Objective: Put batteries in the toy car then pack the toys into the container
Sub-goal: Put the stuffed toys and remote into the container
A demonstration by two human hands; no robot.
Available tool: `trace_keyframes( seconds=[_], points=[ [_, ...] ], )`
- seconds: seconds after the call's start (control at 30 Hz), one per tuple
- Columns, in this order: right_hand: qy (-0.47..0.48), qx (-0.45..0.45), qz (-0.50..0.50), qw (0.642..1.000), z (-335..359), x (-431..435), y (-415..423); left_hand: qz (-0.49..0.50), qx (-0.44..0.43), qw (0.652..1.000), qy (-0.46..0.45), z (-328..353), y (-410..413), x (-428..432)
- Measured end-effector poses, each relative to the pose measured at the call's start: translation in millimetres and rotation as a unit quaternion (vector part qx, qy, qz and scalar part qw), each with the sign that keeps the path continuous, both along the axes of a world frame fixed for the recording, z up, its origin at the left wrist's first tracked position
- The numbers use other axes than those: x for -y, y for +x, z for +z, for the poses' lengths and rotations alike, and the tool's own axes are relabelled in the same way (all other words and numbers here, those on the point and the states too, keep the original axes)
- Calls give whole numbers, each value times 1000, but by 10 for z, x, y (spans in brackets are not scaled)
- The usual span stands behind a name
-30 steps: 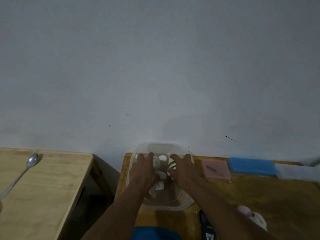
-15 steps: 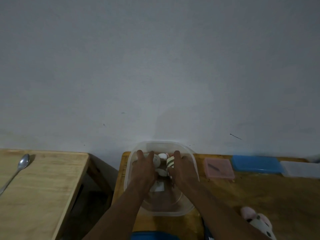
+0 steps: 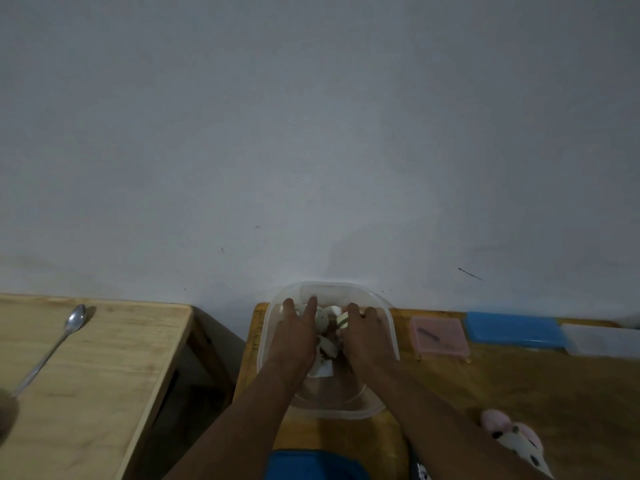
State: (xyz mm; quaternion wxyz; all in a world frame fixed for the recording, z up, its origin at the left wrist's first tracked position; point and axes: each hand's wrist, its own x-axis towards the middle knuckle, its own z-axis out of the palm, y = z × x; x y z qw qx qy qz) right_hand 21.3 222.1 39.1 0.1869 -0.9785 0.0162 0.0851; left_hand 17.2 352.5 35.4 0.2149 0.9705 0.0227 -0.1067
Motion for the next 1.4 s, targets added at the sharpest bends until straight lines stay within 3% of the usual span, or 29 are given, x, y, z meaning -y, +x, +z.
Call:
trace_keyframes(
  seconds=[0.2, 0.37, 0.57, 0.83, 1.13, 1.4],
  points=[
    [-34, 86, 29, 995, 348, 145, -237, -25, 85, 994, 66, 449, -223, -15],
    [-26, 132, 8, 991, 589, 446, -517, -31, 164, 985, 49, 826, -514, 133],
    [-27, 175, -4, 984, 696, 896, -952, -85, 188, 976, 61, 967, -821, 556],
    [-40, 136, -32, 989, 535, 1606, -1442, -148, 135, 976, 86, 780, -1188, 1304],
    [-24, 20, -19, 999, 272, 2204, -1605, -121, 52, 990, 59, 463, -1447, 1832],
    [-19, -52, 37, 998, 9, 2353, -1771, -70, -35, 993, 90, 156, -1661, 1936]
  ],
)
